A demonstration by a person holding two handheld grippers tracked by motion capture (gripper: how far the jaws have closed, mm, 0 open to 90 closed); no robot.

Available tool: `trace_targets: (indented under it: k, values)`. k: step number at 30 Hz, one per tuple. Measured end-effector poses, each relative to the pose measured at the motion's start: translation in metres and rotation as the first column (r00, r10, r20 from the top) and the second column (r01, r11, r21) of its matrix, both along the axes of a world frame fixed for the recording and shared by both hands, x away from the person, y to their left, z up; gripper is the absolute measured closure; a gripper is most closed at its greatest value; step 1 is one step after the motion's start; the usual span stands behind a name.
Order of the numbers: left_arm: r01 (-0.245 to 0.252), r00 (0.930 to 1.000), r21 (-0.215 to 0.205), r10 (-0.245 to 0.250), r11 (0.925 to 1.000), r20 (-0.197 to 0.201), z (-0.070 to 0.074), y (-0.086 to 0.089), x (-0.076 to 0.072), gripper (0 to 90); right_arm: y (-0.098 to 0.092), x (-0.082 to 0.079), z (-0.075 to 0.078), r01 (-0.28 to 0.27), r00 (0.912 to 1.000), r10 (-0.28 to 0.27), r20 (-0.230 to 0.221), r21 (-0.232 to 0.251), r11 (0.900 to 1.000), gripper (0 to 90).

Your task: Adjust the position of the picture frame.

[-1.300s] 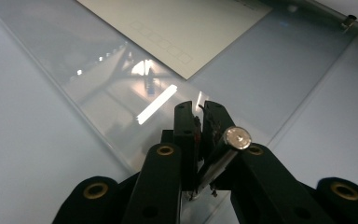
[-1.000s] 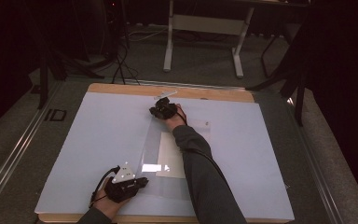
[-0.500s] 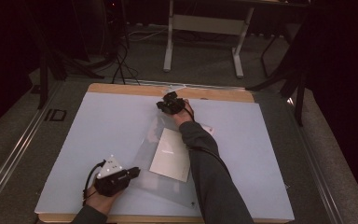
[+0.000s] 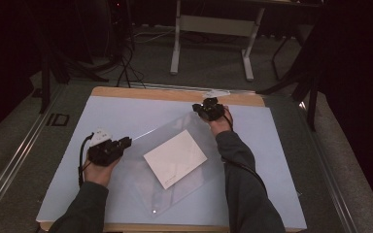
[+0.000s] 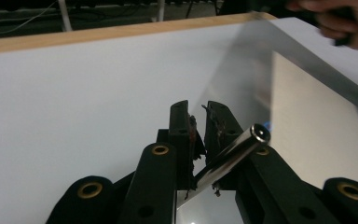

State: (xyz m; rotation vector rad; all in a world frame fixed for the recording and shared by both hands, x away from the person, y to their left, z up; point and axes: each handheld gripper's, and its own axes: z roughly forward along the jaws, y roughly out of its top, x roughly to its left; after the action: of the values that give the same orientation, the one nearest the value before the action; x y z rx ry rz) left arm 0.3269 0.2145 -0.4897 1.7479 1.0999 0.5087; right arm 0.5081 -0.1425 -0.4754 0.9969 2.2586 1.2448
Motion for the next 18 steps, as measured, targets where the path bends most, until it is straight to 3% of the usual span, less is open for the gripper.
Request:
trace_targets:
  k: [6, 8, 10, 14, 18]
  values:
    - [-0.026, 0.9997, -0.001, 0.026, 0.9997, 0.001, 0.005, 0.001, 0.046, 81.7, -0.028, -0.014, 0.004, 0.040, 0.9992, -0.040, 0.000, -0.001, 0.999, 85.0]
    - [-0.011, 0.9999, -0.007, 0.011, 0.9999, -0.005, 0.004, 0.002, 0.062, 81.5, -0.036, -0.020, 0.005, 0.043, 0.9991, -0.043, 0.000, 0.005, 0.999, 84.5]
    - [-0.015, 0.9999, -0.010, 0.015, 0.9998, -0.008, 0.004, 0.002, 0.067, 81.7, -0.040, -0.022, 0.005, 0.050, 0.9987, -0.050, -0.007, 0.014, 0.999, 84.2]
    - [-0.044, 0.9972, -0.044, 0.041, 0.9981, -0.063, -0.007, 0.001, 0.100, 82.0, -0.049, -0.033, 0.000, 0.055, 0.9980, -0.055, -0.033, 0.008, 0.998, 83.7]
    - [-0.059, 0.9924, -0.034, 0.055, 0.9977, -0.110, -0.015, -0.005, 0.115, 83.2, -0.056, -0.039, -0.009, 0.064, 0.9965, -0.063, -0.054, 0.019, 0.998, 83.4]
